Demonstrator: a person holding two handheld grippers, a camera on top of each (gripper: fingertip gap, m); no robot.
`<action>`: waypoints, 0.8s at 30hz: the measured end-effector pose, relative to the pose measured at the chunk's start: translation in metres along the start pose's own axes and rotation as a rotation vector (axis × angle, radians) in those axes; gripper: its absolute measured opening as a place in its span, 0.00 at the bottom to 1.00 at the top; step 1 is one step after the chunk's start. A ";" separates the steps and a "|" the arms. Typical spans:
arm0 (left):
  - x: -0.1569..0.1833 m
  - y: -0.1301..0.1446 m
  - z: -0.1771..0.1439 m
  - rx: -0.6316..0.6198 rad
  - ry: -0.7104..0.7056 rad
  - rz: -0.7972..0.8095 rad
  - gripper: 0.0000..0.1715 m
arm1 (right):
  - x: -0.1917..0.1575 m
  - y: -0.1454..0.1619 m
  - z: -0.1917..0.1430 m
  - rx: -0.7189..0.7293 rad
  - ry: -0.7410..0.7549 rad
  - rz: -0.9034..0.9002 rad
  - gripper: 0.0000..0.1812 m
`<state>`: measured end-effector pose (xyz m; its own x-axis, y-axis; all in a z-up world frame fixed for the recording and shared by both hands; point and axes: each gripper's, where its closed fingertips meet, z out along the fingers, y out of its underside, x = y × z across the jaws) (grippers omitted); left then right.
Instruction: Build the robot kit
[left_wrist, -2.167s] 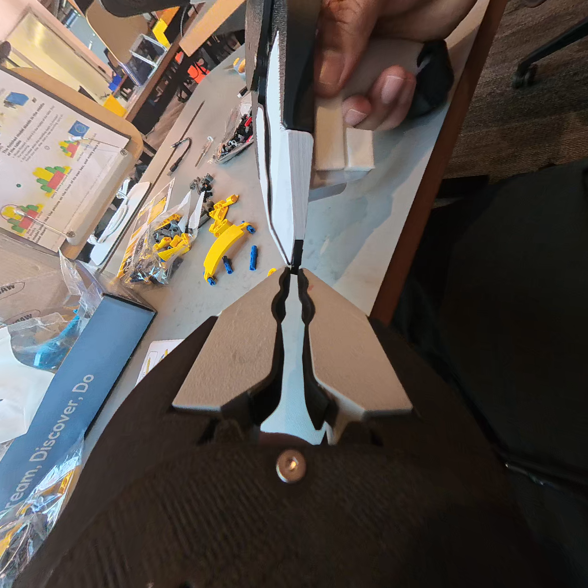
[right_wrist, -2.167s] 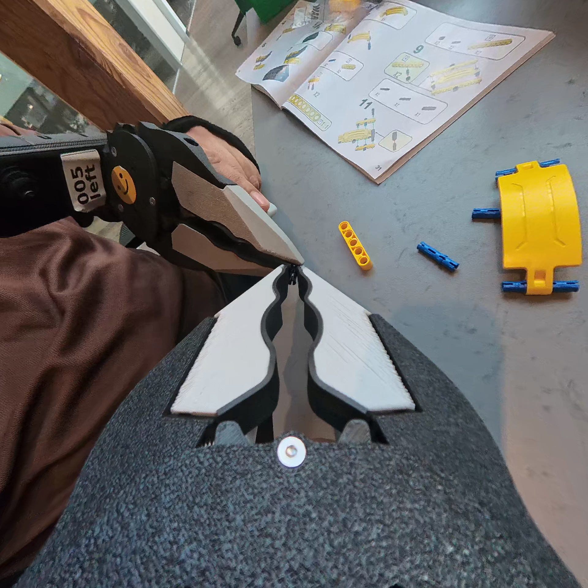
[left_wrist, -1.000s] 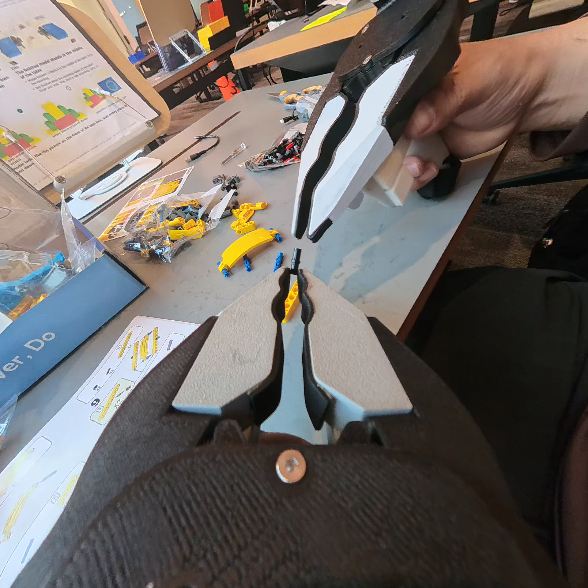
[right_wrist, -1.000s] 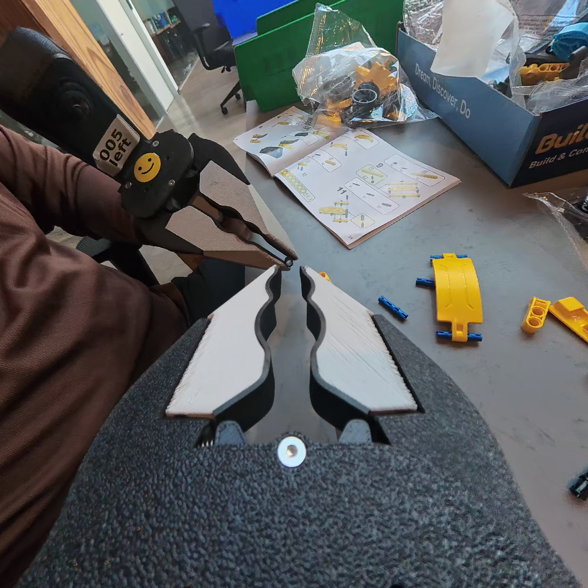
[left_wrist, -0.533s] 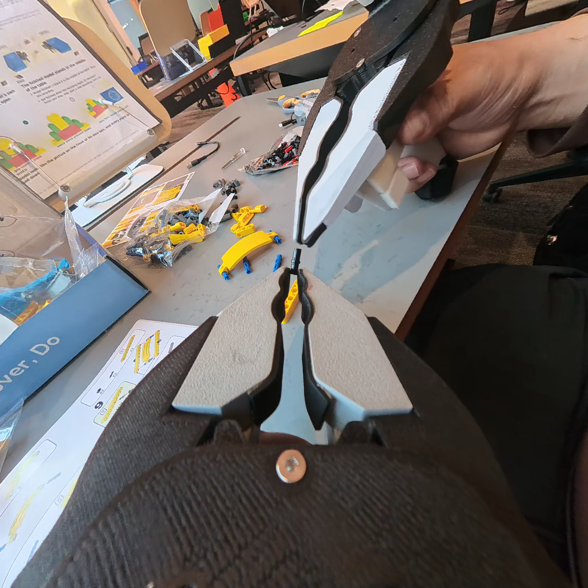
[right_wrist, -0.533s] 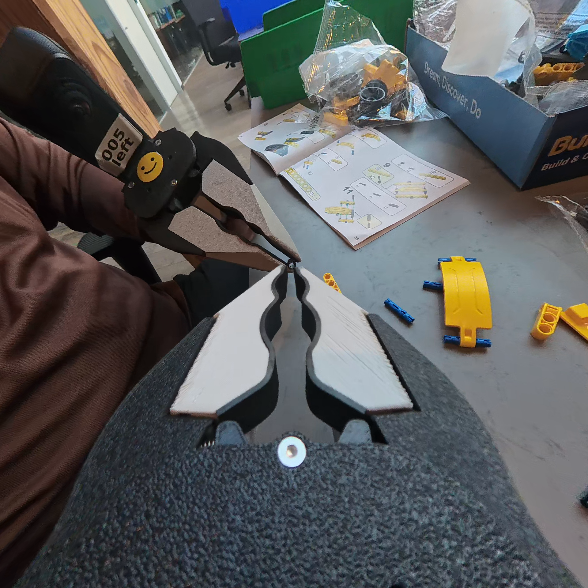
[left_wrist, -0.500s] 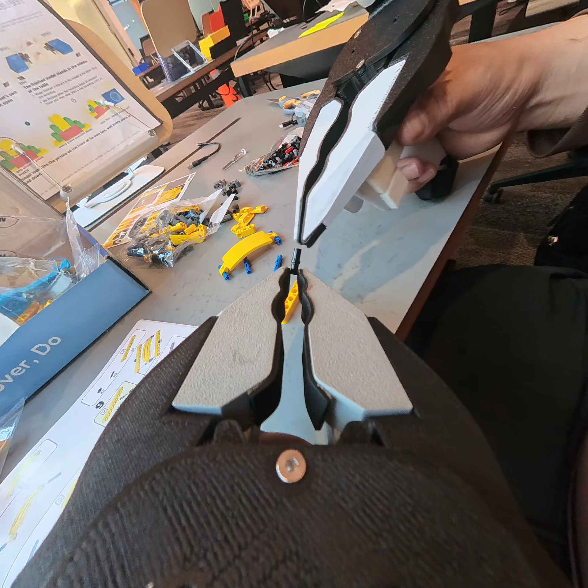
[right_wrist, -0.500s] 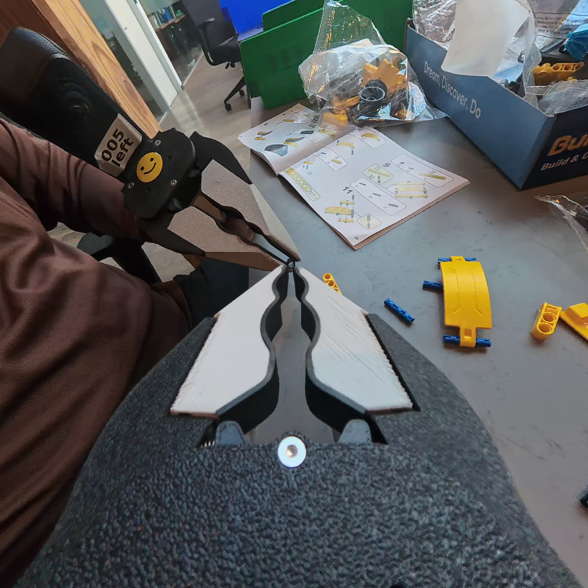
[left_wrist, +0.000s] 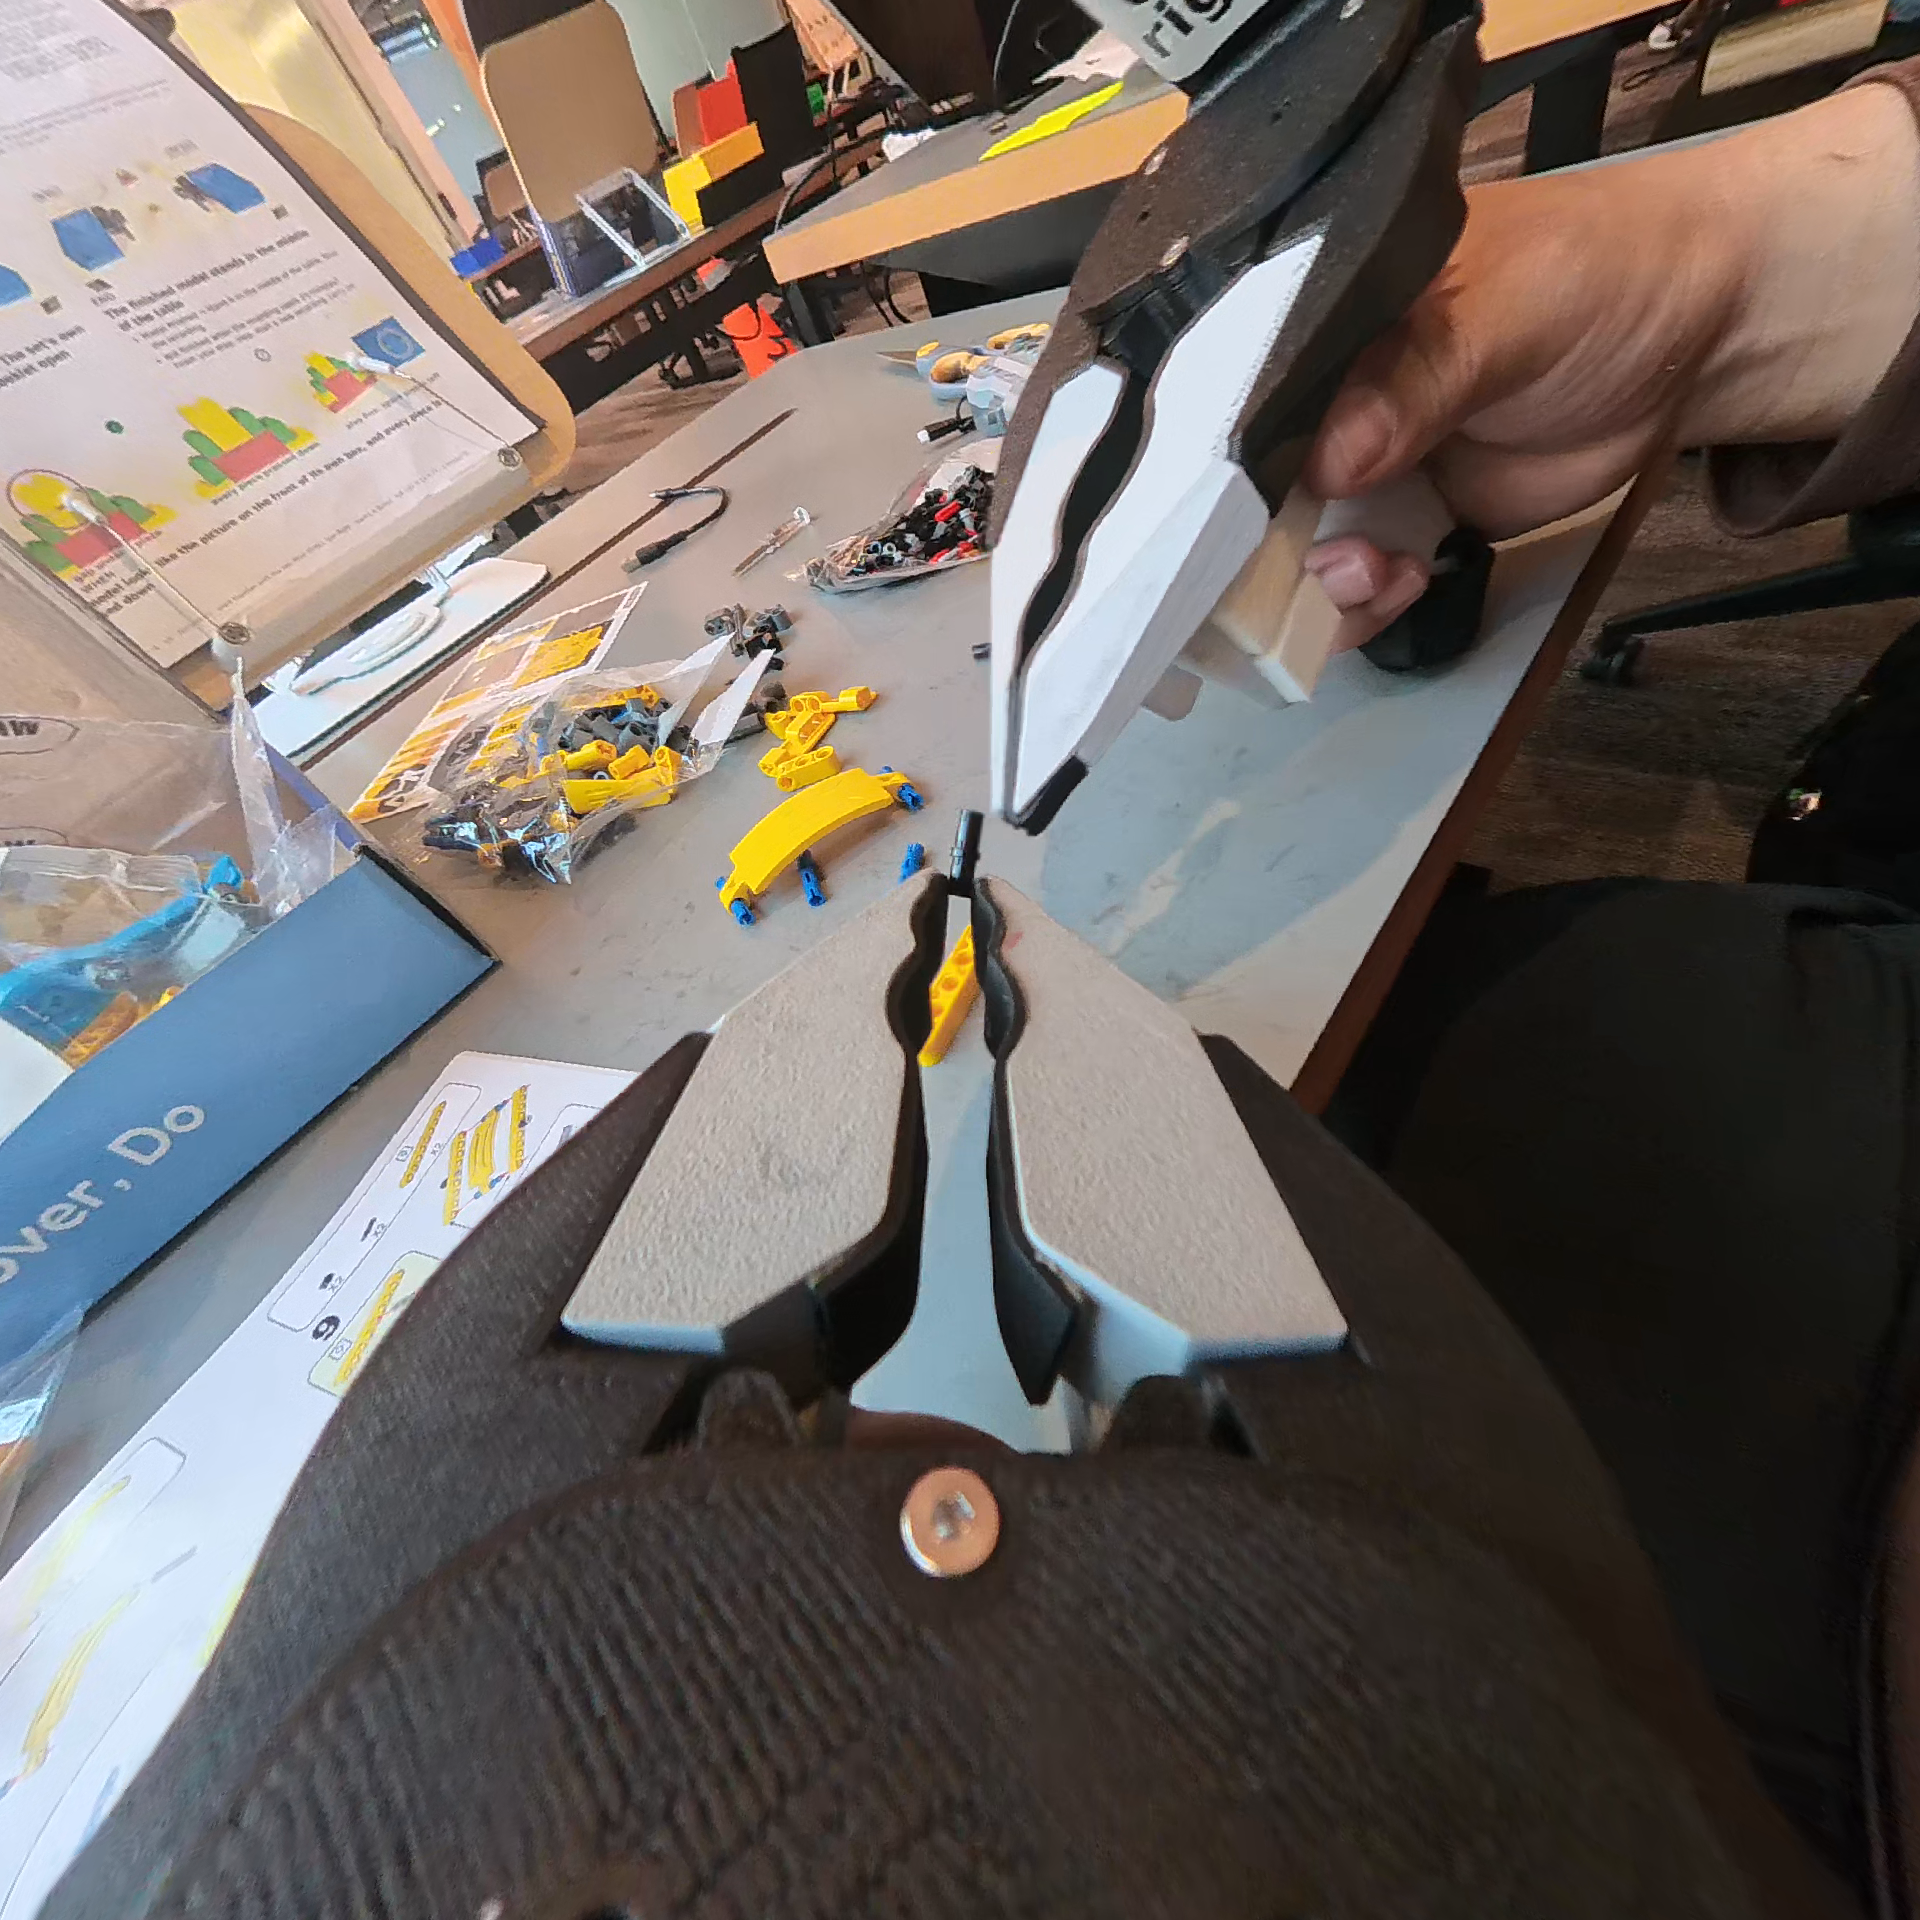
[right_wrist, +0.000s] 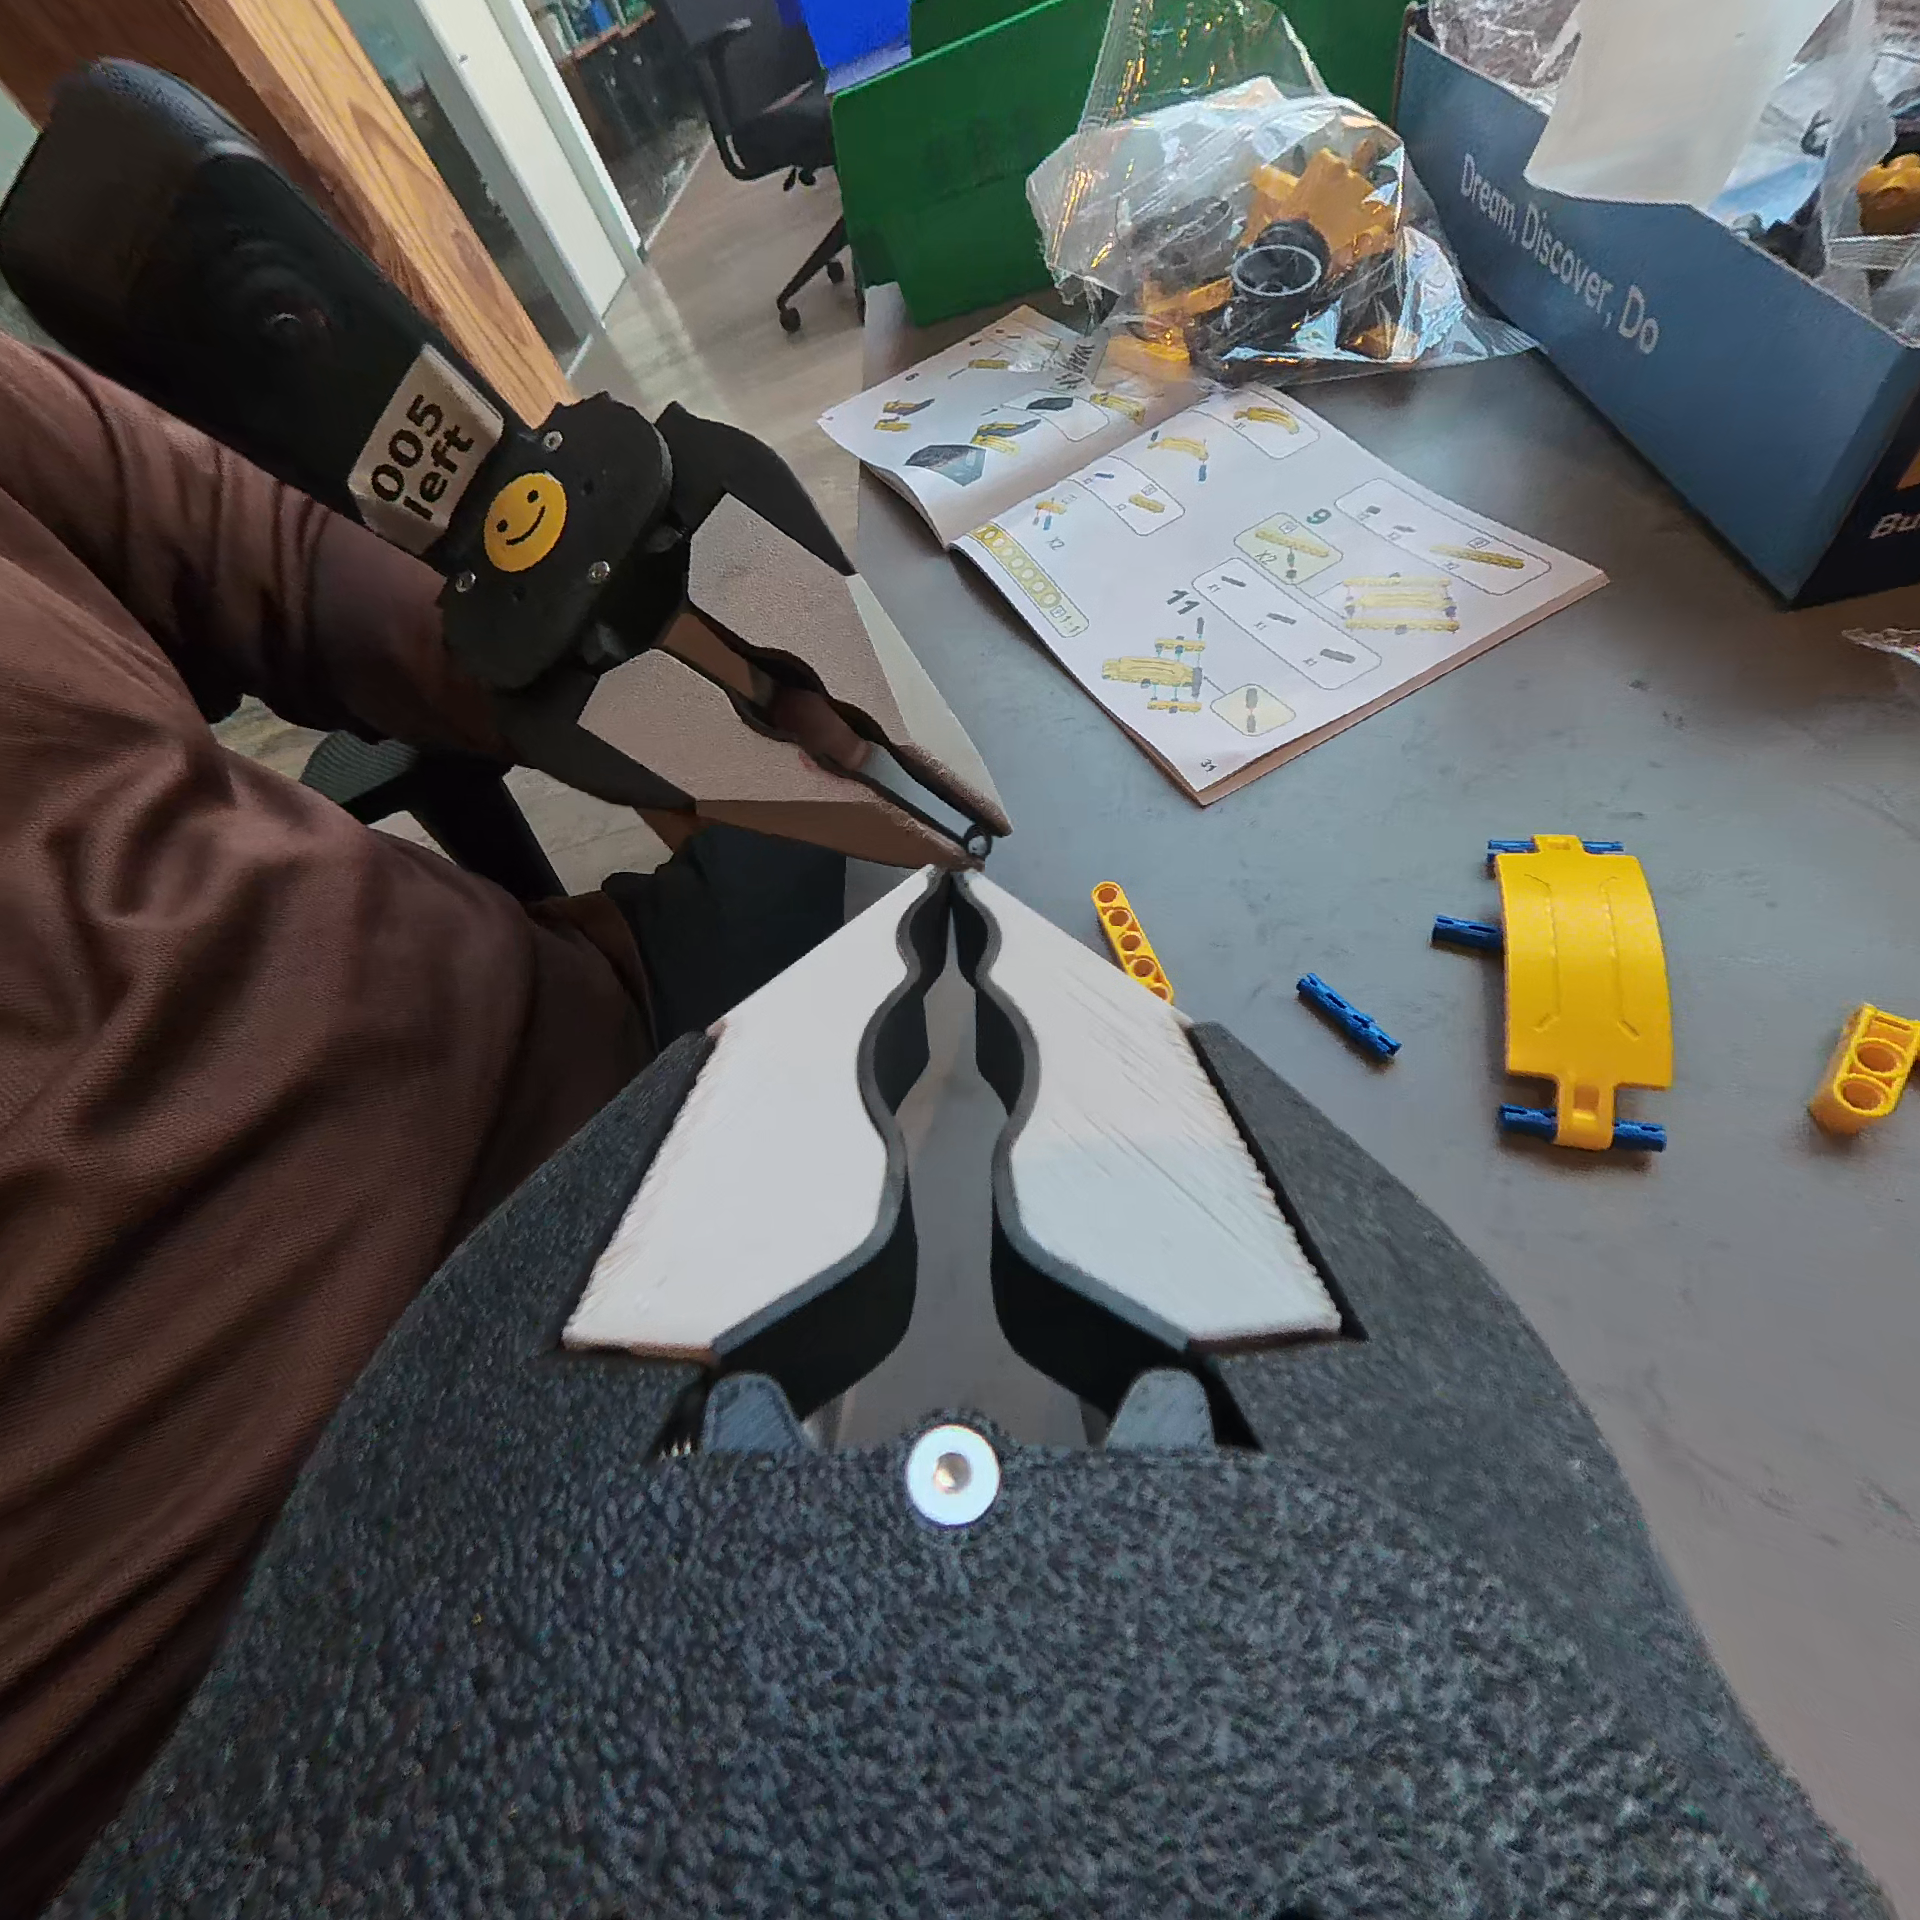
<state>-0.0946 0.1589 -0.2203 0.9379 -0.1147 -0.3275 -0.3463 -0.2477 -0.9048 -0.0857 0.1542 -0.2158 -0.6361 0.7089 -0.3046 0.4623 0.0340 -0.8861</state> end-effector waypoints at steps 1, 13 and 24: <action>0.000 0.000 0.000 0.001 0.001 -0.006 0.00 | 0.000 -0.001 -0.001 0.006 -0.003 0.002 0.00; 0.005 0.001 0.000 0.000 0.023 0.029 0.00 | -0.001 0.001 0.002 -0.008 0.010 -0.009 0.04; 0.002 -0.001 -0.001 0.011 0.026 -0.019 0.00 | 0.007 -0.004 -0.002 0.030 0.029 0.038 0.08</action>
<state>-0.0927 0.1583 -0.2198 0.9432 -0.1348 -0.3037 -0.3285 -0.2396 -0.9136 -0.0909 0.1599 -0.2136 -0.6005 0.7292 -0.3282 0.4668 -0.0136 -0.8842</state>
